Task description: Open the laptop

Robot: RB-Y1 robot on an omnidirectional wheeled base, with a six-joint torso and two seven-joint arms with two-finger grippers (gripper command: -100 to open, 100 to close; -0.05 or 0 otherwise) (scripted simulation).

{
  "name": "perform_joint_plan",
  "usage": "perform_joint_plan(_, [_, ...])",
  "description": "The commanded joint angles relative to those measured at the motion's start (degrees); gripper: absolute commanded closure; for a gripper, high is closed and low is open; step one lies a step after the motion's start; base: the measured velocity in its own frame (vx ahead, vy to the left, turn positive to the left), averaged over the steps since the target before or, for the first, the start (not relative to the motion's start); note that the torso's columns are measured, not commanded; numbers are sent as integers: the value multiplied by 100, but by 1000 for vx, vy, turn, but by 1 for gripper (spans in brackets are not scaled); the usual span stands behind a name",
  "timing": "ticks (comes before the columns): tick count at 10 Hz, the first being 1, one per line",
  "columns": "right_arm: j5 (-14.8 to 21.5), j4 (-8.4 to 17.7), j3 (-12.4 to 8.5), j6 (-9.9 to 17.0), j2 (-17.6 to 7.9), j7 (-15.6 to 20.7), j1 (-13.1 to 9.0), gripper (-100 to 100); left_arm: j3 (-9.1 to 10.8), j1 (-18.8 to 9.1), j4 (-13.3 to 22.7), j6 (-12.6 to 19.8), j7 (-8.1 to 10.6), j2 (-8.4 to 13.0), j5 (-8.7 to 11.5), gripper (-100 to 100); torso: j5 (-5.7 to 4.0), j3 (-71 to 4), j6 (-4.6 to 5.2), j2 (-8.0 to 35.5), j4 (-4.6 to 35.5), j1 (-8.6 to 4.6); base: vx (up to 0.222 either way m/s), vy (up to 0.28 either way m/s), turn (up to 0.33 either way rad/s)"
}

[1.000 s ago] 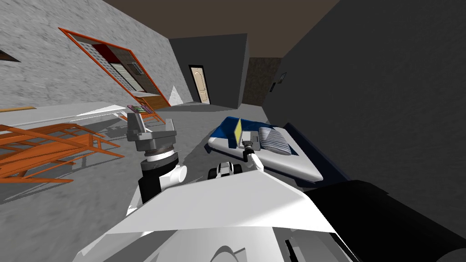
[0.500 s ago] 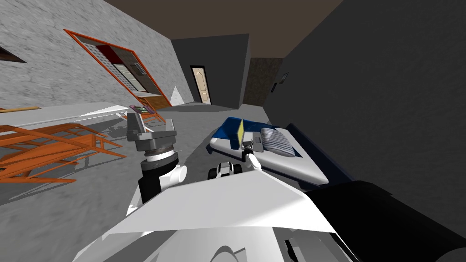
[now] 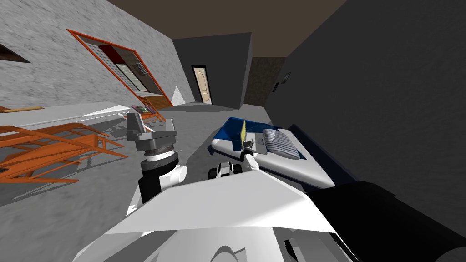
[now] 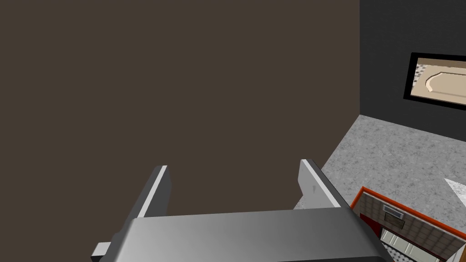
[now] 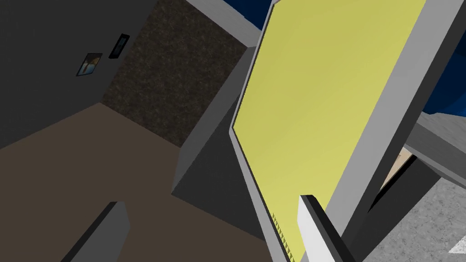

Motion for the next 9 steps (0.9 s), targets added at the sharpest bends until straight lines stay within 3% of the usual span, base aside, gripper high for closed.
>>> perform_joint_plan(1, [393,218,78,295,41,160,-89,-100,0,0,0,0,0,0,0,0,3,-7,0,-11,-3,10,53,62,7])
perform_joint_plan(3, [759,462,169,625,113,350,-188,-100,0,0,0,0,0,0,0,0,0,-4,0,-5,-2,-1,51,62,21])
perform_joint_plan(4, [823,462,169,625,113,350,-188,-100,0,0,0,0,0,0,0,0,1,-6,-1,-11,-3,5,50,59,-6])
perform_joint_plan(9, [1588,871,329,1205,375,688,-359,-100,0,0,0,0,0,0,0,0,2,-9,-7,-14,-2,9,44,54,7])
